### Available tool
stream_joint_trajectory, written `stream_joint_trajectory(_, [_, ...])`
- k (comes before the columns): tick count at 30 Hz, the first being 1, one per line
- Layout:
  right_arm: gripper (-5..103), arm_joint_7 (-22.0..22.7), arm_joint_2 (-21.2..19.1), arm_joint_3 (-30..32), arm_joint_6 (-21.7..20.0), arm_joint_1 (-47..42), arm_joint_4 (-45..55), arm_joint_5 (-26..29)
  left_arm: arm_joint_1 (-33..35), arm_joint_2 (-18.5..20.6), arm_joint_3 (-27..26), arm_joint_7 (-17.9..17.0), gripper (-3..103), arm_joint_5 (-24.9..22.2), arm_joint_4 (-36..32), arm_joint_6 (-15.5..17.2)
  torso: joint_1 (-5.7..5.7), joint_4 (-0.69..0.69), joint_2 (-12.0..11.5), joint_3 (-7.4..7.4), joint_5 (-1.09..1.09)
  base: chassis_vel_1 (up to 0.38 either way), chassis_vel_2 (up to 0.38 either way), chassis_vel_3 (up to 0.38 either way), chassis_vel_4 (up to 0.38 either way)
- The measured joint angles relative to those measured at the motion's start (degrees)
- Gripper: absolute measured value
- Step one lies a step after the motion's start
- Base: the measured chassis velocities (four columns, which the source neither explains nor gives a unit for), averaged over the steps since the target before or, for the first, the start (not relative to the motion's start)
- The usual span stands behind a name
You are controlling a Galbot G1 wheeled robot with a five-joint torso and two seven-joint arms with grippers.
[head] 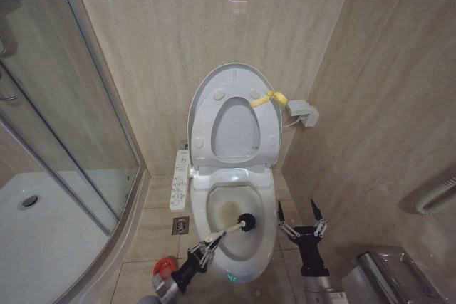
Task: Open the toilet lid, clean the toilet bowl with a toilet brush, close the toilet lid, and flush.
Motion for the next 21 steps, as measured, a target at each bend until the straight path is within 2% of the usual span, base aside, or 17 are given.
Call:
stream_joint_trajectory(7, [100,0.0,-0.6,0.4,0.1,0.5,-0.6,0.7,-1.1,-1.6,1.1,-0.6,16,0.0,-0.1,0.6,0.0,-0.01,0.0,0.0,0.0,0.0,0.0,0.0,0.0])
stream_joint_trajectory(9, [100,0.0,-0.7,0.5,0.1,0.6,-0.7,0.8,-0.6,-1.0,1.3,-0.6,16,0.0,-1.6,0.6,0.01,-0.04,0.0,0.0,-0.02,0.0,0.0,0.0,0.0])
stream_joint_trajectory(15, [100,0.0,-0.2,0.3,0.1,1.4,-1.7,0.7,2.8,2.3,1.6,0.5,16,-0.3,-7.7,0.3,0.01,-0.01,0.0,0.0,-0.02,0.0,0.0,0.0,0.0])
stream_joint_trajectory(21, [100,0.0,0.4,-0.2,0.1,2.1,-2.3,0.6,1.6,1.9,2.1,0.8,16,-0.4,-4.5,-0.1,0.01,-0.01,0.0,0.0,-0.01,0.0,0.0,0.0,0.0])
